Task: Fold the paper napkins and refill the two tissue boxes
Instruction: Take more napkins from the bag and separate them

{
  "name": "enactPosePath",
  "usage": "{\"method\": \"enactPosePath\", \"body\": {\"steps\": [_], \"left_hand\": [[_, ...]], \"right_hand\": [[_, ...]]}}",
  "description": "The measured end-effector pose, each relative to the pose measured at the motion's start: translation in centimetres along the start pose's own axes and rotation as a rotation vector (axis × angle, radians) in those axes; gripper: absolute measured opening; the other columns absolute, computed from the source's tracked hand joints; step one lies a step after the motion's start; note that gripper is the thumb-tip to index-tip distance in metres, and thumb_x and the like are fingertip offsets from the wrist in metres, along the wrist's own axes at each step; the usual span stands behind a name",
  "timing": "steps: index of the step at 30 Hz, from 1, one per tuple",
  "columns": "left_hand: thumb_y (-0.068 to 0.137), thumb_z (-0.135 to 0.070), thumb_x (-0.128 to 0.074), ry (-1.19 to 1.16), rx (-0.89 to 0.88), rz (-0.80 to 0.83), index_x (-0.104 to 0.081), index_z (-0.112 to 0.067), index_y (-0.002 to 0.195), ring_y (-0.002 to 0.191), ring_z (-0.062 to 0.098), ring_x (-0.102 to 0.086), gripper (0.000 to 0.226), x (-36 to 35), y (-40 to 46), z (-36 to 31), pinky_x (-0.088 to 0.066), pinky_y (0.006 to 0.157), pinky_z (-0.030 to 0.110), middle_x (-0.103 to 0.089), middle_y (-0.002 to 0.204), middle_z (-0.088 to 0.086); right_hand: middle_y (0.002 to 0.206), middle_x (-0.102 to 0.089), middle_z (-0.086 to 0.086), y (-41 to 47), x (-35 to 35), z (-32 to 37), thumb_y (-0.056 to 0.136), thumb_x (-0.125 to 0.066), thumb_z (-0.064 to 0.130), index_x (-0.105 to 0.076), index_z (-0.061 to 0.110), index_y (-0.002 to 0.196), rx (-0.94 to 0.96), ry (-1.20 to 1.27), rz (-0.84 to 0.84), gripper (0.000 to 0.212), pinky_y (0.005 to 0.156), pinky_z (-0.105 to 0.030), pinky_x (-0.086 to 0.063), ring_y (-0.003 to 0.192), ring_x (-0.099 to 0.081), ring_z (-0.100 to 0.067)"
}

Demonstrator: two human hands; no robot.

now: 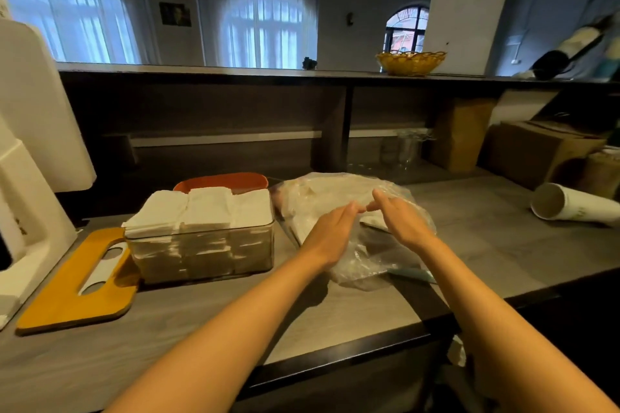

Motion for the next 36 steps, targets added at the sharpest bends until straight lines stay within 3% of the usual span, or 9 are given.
{"method": "enactPosePath", "body": {"steps": [5, 8, 12, 15, 21, 26, 29, 32, 36], "left_hand": [[0.109, -0.042, -0.012, 0.420, -0.075, 0.061, -0.032, -0.025, 0.157, 0.154, 0.012, -0.011, 0.055, -1.6, 4.3, 0.8, -0.001, 0.126, 0.040, -0.027, 0.165, -0.003], [0.109, -0.043, -0.011, 0.467, -0.037, 0.051, -0.026, -0.026, 0.158, 0.155, 0.016, -0.011, 0.054, -2.0, 6.3, 1.8, -0.002, 0.126, 0.048, -0.025, 0.165, -0.002], [0.108, -0.049, -0.018, 0.303, -0.024, -0.076, -0.033, -0.029, 0.156, 0.150, 0.014, -0.026, 0.054, -2.0, 7.4, 3.2, -0.016, 0.122, 0.038, -0.032, 0.162, -0.006], [0.108, -0.049, -0.015, 0.274, 0.014, -0.092, -0.035, -0.031, 0.155, 0.147, 0.016, -0.032, 0.054, -1.9, 7.9, 4.7, -0.017, 0.121, 0.037, -0.037, 0.160, -0.006], [0.105, -0.056, -0.015, 0.061, 0.056, -0.097, -0.041, -0.032, 0.153, 0.145, 0.017, -0.036, 0.059, -1.5, 7.6, 5.5, -0.021, 0.123, 0.037, -0.040, 0.158, -0.004], [0.103, -0.063, -0.015, -0.125, 0.133, -0.029, -0.044, -0.034, 0.149, 0.139, 0.018, -0.041, 0.062, -1.2, 6.9, 5.4, -0.027, 0.118, 0.037, -0.043, 0.155, -0.003], [0.106, -0.053, -0.014, -0.250, 0.074, -0.173, -0.059, -0.026, 0.133, 0.126, 0.015, -0.052, 0.059, 0.4, 6.1, 3.8, -0.036, 0.105, 0.032, -0.060, 0.134, 0.000], [0.103, -0.057, -0.020, -0.517, 0.037, -0.197, -0.062, -0.023, 0.126, 0.122, 0.018, -0.059, 0.059, 1.1, 4.7, 1.3, -0.044, 0.107, 0.035, -0.066, 0.126, 0.003], [0.080, -0.076, -0.047, -0.753, 0.109, -0.036, -0.050, -0.030, 0.142, 0.125, 0.024, -0.059, 0.078, 0.6, 2.4, -0.1, -0.053, 0.102, 0.044, -0.060, 0.137, 0.005]], "right_hand": [[0.145, -0.053, 0.002, 2.5, 0.0, -2.4, 0.098, -0.016, 0.070, -0.060, 0.021, 0.136, -0.022, 0.125, 0.092, 0.076, 0.108, -0.030, -0.028, 0.135, -0.044, -0.013], [0.144, -0.044, 0.011, 3.0, -0.7, -3.9, 0.100, -0.016, 0.067, -0.051, 0.024, 0.144, -0.100, 0.112, 0.170, 0.071, 0.115, -0.035, -0.027, 0.134, -0.038, -0.010], [0.160, -0.033, 0.002, 3.5, -1.5, -5.3, 0.096, -0.029, 0.072, -0.033, 0.031, 0.154, -0.160, 0.014, 0.239, 0.071, 0.119, -0.042, -0.027, 0.144, -0.034, -0.020], [0.163, -0.027, 0.000, 3.7, -1.8, -5.4, 0.093, -0.051, 0.065, -0.023, 0.023, 0.158, -0.106, -0.381, 0.314, 0.083, 0.117, -0.037, -0.025, 0.147, -0.031, -0.021], [0.145, -0.053, 0.001, 3.3, -1.5, -4.2, 0.087, -0.072, 0.047, -0.042, 0.025, 0.148, 0.055, -0.389, 0.180, 0.072, 0.103, -0.029, -0.039, 0.127, -0.052, -0.017], [0.117, -0.067, 0.009, 2.2, -0.2, -1.7, 0.087, -0.075, 0.026, -0.065, 0.025, 0.125, 0.150, -0.088, 0.136, 0.039, 0.092, -0.027, -0.051, 0.102, -0.061, -0.003], [0.092, -0.072, 0.005, 1.5, 1.4, 1.5, 0.091, -0.070, 0.016, -0.071, 0.021, 0.103, 0.180, 0.316, 0.027, 0.013, 0.073, -0.023, -0.056, 0.082, -0.068, -0.005], [0.081, -0.072, 0.002, 1.3, 1.7, 4.0, 0.095, -0.065, 0.022, -0.069, 0.016, 0.101, 0.096, 0.679, -0.103, 0.011, 0.064, -0.025, -0.054, 0.071, -0.069, -0.007], [0.083, -0.076, 0.002, 0.9, -0.7, 6.9, 0.099, -0.058, 0.032, -0.066, 0.018, 0.107, -0.044, 0.955, -0.136, 0.018, 0.068, -0.030, -0.060, 0.076, -0.073, -0.011]]}}
Point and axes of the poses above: each hand's wrist, its own y-axis towards the middle knuckle, its own x-axis out of the back of the hand, z = x × y, the point moved 5 cm from there along y, towards the middle knuckle
